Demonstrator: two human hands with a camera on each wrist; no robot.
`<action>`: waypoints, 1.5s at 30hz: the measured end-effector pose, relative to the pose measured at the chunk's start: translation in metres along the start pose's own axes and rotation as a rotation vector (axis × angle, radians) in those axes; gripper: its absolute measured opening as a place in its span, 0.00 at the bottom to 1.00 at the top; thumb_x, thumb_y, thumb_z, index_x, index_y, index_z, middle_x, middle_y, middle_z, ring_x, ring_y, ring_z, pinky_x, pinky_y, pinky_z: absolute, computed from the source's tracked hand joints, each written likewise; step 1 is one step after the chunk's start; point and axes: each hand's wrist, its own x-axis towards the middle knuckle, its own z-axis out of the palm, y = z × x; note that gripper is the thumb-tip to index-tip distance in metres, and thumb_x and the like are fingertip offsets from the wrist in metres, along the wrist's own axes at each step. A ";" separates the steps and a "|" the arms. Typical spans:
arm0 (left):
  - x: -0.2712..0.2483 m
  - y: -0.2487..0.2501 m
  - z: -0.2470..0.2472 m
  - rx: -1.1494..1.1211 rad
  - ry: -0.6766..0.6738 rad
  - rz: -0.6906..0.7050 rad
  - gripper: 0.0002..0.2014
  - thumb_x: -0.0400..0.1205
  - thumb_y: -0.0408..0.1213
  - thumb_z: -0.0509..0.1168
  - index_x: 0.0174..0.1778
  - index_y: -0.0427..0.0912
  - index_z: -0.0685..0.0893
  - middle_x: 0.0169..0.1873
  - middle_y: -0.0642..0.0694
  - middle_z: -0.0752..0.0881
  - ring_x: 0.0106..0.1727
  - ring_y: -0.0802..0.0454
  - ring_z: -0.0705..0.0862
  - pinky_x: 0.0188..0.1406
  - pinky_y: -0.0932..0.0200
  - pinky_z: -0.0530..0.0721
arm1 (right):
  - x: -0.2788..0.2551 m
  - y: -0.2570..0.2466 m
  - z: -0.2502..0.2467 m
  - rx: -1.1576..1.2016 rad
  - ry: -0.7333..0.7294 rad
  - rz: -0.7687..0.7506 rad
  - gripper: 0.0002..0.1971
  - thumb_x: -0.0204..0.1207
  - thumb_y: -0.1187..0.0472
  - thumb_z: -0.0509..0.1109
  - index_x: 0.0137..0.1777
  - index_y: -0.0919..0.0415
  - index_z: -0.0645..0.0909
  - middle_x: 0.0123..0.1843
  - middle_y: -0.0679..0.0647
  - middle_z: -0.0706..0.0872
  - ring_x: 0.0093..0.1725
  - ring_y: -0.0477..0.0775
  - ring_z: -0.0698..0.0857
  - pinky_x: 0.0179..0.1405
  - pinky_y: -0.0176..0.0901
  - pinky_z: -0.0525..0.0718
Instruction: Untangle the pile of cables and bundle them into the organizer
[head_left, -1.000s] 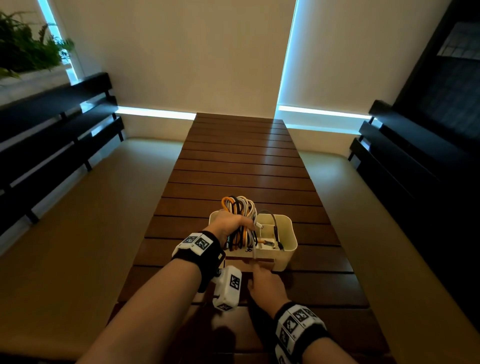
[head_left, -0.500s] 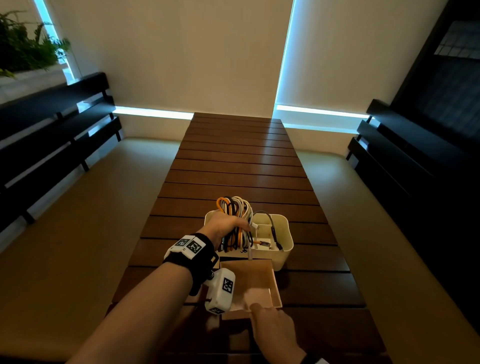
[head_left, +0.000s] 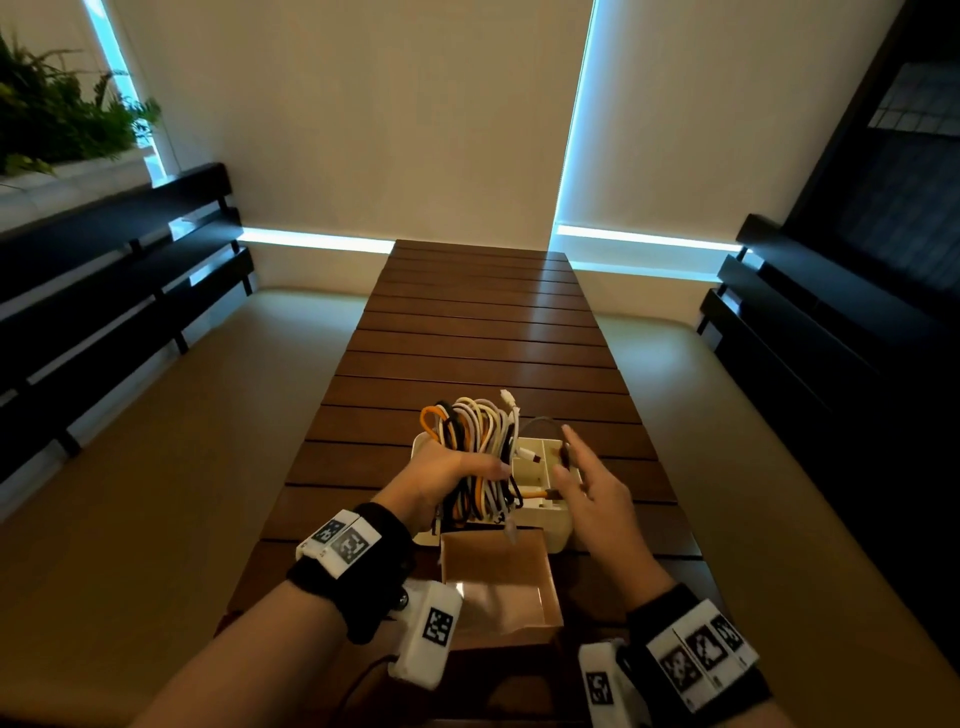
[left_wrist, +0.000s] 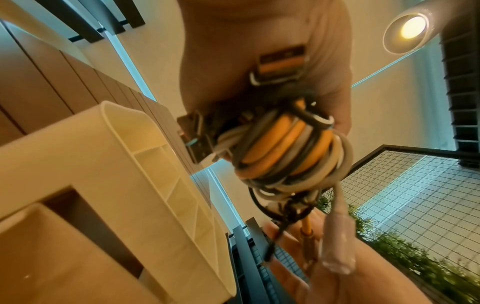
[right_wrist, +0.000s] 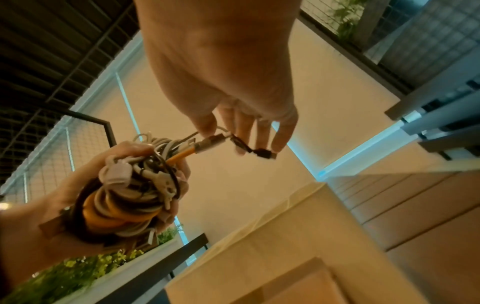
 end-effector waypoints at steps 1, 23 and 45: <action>-0.002 -0.002 0.001 -0.011 -0.009 0.001 0.14 0.71 0.22 0.72 0.52 0.34 0.84 0.46 0.36 0.89 0.46 0.41 0.89 0.48 0.48 0.88 | 0.002 -0.002 0.004 0.030 -0.011 0.030 0.25 0.82 0.60 0.60 0.79 0.51 0.62 0.68 0.46 0.75 0.67 0.46 0.75 0.63 0.41 0.76; -0.028 -0.025 0.015 -0.189 -0.067 -0.010 0.15 0.71 0.22 0.72 0.53 0.36 0.85 0.49 0.34 0.89 0.49 0.37 0.88 0.47 0.46 0.88 | -0.001 -0.042 0.030 0.739 -0.113 0.238 0.25 0.72 0.28 0.55 0.64 0.37 0.76 0.72 0.54 0.77 0.69 0.54 0.79 0.68 0.59 0.78; -0.026 -0.032 0.014 -0.376 -0.103 -0.036 0.26 0.66 0.31 0.71 0.61 0.29 0.80 0.45 0.33 0.88 0.40 0.42 0.89 0.35 0.53 0.88 | -0.013 -0.015 0.018 0.681 0.050 0.227 0.03 0.72 0.63 0.71 0.43 0.63 0.85 0.38 0.56 0.88 0.38 0.52 0.86 0.43 0.48 0.87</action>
